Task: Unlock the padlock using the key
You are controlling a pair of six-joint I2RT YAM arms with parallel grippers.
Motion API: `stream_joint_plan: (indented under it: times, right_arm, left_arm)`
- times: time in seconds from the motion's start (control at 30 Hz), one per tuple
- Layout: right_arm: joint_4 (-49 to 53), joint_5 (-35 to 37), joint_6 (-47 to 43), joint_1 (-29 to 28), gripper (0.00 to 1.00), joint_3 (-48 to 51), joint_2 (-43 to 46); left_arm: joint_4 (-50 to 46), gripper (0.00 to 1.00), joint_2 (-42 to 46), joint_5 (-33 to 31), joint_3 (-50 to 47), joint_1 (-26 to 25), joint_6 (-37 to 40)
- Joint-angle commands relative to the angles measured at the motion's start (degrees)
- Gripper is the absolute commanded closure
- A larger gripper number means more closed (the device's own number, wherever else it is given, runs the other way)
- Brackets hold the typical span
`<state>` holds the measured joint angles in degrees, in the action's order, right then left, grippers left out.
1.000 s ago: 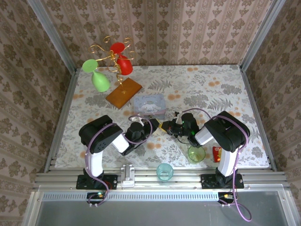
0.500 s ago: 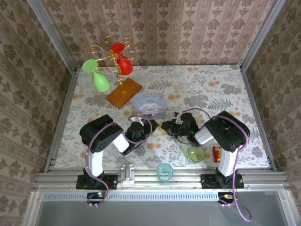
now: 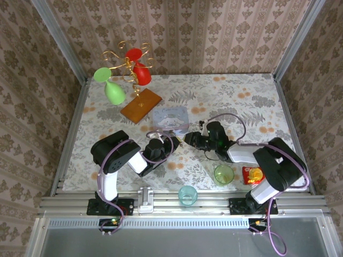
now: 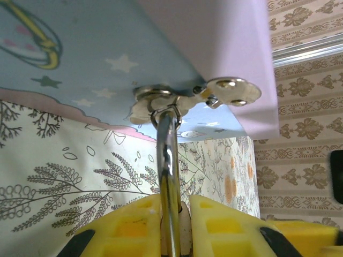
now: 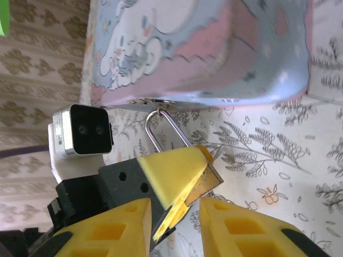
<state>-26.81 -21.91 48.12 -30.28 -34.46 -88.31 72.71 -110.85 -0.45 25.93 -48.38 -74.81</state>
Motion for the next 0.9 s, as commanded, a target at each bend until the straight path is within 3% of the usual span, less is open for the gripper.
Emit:
stream_joint_plan:
  times: [0.0, 0.07, 0.13, 0.2, 0.5, 0.87]
  right_arm:
    - [17.4, 4.0, -17.2, -0.5, 0.69, -4.8, 2.6]
    - [22.3, 5.5, -22.7, -1.2, 0.65, -6.6, 4.5]
    - [26.3, 10.4, -27.6, -3.2, 0.53, -7.6, 6.3]
    - [29.5, 14.4, -32.1, -5.7, 0.50, -8.4, 7.4]
    - [30.8, 20.0, -41.3, -11.9, 0.49, -9.3, 2.5]
    - [24.8, 21.3, -44.6, -12.9, 0.52, -10.4, -3.2]
  left_arm:
    - [2.2, 0.97, 1.6, 0.5, -0.1, 0.2, -1.0]
    - [2.2, 0.98, 1.8, 1.3, 0.3, 0.4, -1.2]
    - [2.1, 0.98, 2.4, 1.1, 0.3, 0.3, -1.4]
    - [2.0, 0.99, 3.1, 0.1, -0.2, 0.1, -1.2]
    - [2.1, 1.00, 3.9, 1.4, -0.2, 0.0, -2.6]
    - [2.1, 1.00, 4.4, 1.6, -0.8, -0.9, -4.2]
